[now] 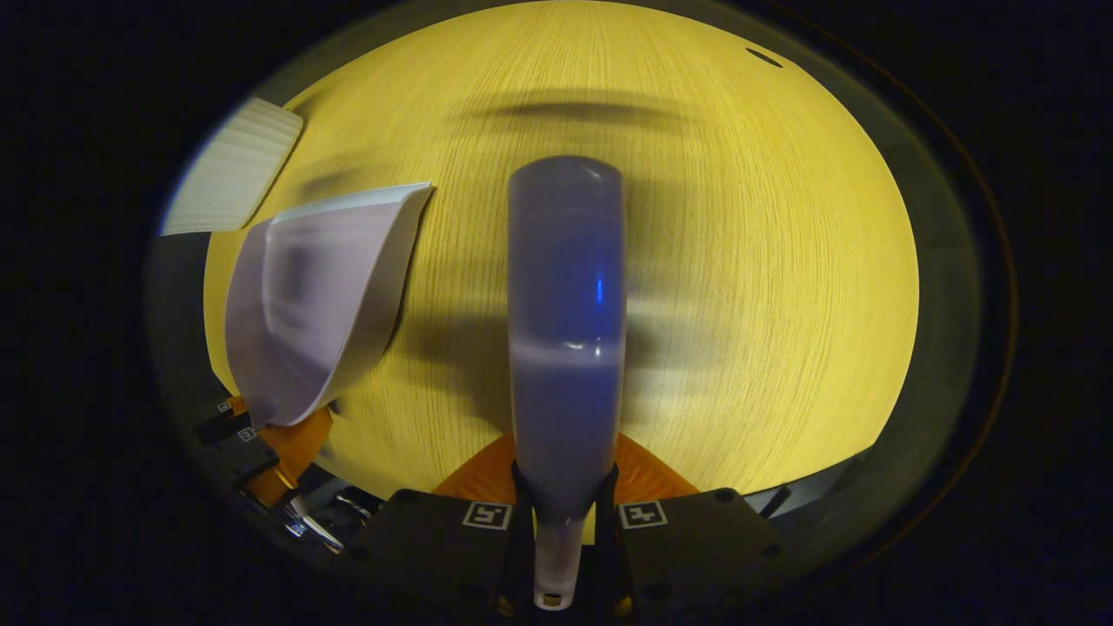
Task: Pick up the small broom and dustpan from the desktop, sweep the trash into the dustpan with the broom, and then empty the trash into the garbage bin.
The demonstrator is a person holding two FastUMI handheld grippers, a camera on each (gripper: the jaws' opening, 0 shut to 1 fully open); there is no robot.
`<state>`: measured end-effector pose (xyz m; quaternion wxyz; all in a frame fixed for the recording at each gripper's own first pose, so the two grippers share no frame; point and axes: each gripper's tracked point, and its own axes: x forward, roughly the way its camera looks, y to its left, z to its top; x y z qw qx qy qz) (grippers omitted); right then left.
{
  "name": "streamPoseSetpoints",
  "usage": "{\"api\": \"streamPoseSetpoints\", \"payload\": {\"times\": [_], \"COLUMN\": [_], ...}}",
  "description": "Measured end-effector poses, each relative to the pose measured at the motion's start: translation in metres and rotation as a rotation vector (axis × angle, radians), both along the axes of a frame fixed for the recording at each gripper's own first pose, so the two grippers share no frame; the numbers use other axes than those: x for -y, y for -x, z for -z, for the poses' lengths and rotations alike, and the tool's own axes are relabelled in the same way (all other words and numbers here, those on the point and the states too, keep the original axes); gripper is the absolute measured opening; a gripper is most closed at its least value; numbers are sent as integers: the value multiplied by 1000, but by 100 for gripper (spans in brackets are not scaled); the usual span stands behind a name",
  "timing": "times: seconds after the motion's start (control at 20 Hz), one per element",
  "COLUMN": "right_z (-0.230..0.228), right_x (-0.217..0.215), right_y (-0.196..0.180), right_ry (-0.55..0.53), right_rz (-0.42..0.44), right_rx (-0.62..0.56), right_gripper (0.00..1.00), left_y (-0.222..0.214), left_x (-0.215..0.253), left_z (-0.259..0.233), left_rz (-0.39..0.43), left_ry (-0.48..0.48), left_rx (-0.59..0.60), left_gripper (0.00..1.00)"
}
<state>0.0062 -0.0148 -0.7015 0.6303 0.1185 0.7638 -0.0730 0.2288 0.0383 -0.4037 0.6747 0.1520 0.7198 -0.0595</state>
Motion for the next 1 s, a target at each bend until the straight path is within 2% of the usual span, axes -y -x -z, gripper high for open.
{"api": "streamPoseSetpoints", "payload": {"times": [0.05,0.1,0.15,0.2,0.25,0.3,0.35,0.4,0.45,0.5,0.55,0.6,0.65,0.7,0.75,0.8,1.0], "right_z": [0,0,-1,-2,-6,-11,-15,-19,-25,-30,-37,-41,-44,-48,-51,-54,-69], "right_x": [1,1,0,1,2,3,2,2,2,2,2,0,-1,1,2,6,9], "right_y": [0,0,1,1,-1,-2,-3,-5,-7,-9,-11,-12,-14,-14,-14,-13,-18], "right_ry": [4,3,4,7,6,6,5,-1,0,-1,-6,-13,-12,-7,-2,10,25], "right_rz": [1,2,5,4,3,5,6,2,-1,0,3,9,16,23,22,16,18], "right_rx": [-3,-3,-2,1,6,8,16,30,36,46,55,73,90,101,113,122,178], "right_gripper": [30,32,28,37,40,41,39,47,55,66,78,81,87,99,89,97,97], "left_y": [0,3,7,9,9,10,8,7,7,8,7,4,6,8,13,16,25], "left_x": [-1,-1,-1,0,-1,-2,-3,-4,-6,-10,-14,-18,-19,-17,-17,-16,-9], "left_z": [0,0,1,-2,-2,-4,-8,-12,-15,-18,-21,-24,-28,-31,-34,-37,-55], "left_rz": [0,-4,-10,-15,-15,-9,-6,1,15,37,51,59,57,54,57,64,89], "left_ry": [-2,3,7,7,6,0,-8,-20,-35,-57,-84,-98,-102,-93,-87,-81,-42], "left_rx": [-9,-22,-34,-43,-48,-48,-42,-34,-35,-42,-30,-9,2,2,-4,-2,40], "left_gripper": [29,29,30,30,31,39,41,51,55,66,69,77,76,76,77,77,76]}}
